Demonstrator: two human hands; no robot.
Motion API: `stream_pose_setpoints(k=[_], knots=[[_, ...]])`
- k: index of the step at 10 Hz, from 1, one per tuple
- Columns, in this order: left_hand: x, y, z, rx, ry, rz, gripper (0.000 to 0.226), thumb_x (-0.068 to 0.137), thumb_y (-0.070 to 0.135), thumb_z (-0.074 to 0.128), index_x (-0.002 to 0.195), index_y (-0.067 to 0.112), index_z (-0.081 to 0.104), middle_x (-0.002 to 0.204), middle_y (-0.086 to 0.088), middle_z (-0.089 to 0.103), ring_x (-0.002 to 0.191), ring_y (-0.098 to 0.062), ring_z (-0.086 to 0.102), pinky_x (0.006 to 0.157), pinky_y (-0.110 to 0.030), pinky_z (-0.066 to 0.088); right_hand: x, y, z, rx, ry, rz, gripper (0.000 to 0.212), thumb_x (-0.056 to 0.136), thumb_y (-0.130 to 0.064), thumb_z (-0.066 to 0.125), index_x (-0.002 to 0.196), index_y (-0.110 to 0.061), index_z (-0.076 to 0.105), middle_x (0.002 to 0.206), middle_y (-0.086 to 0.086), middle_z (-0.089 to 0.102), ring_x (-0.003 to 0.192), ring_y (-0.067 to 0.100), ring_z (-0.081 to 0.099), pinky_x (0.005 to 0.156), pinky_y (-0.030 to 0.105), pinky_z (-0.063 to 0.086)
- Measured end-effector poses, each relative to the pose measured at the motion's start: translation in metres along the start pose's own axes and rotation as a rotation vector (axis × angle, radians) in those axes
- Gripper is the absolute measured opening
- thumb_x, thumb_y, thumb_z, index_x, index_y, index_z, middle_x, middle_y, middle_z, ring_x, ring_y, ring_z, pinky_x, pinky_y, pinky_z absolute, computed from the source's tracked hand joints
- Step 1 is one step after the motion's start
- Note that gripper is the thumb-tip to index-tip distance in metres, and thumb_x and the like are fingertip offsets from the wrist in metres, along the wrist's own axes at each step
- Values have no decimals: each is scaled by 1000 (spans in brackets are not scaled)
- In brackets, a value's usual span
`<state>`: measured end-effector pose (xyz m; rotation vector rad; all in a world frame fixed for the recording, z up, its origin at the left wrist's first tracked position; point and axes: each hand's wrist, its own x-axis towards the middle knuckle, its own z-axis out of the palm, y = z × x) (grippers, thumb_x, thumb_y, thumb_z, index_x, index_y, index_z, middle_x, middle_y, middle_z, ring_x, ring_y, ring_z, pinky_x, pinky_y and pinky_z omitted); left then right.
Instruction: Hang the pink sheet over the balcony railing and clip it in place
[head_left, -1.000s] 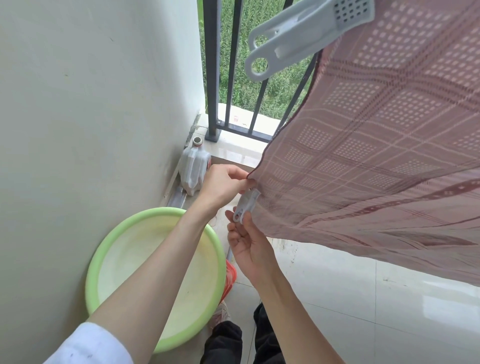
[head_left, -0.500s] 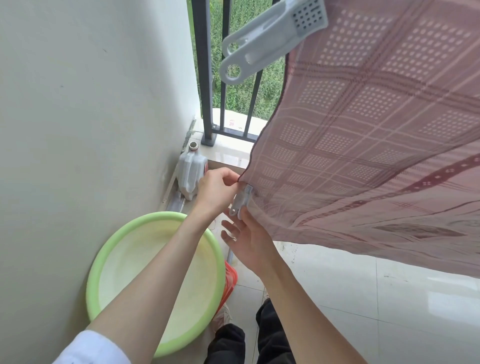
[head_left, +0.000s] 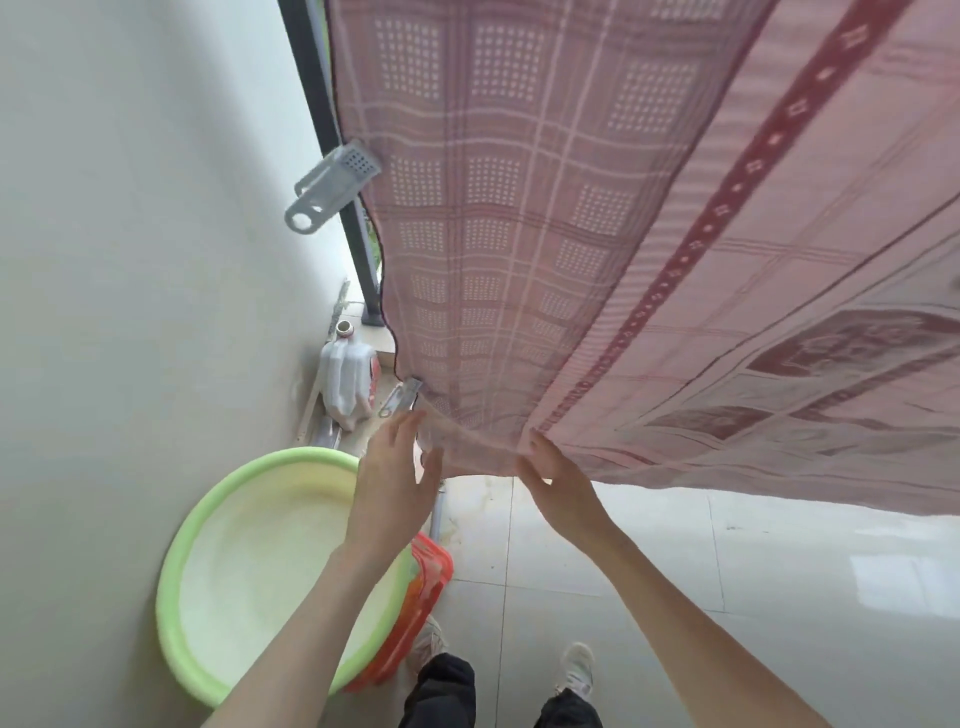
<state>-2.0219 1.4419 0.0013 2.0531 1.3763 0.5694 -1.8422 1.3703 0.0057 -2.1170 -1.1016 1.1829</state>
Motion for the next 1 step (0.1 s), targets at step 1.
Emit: stream_pose_setpoints(k=[1], knots=[[-4, 40, 2, 84, -64, 109, 44, 88, 18, 56, 130, 8, 46, 134, -13, 49, 127, -31, 42, 104, -40, 33, -23, 10, -45, -86, 88, -157, 53, 95, -38, 43, 144, -23, 28, 147, -11, 33, 135, 11, 32, 97, 7, 17]])
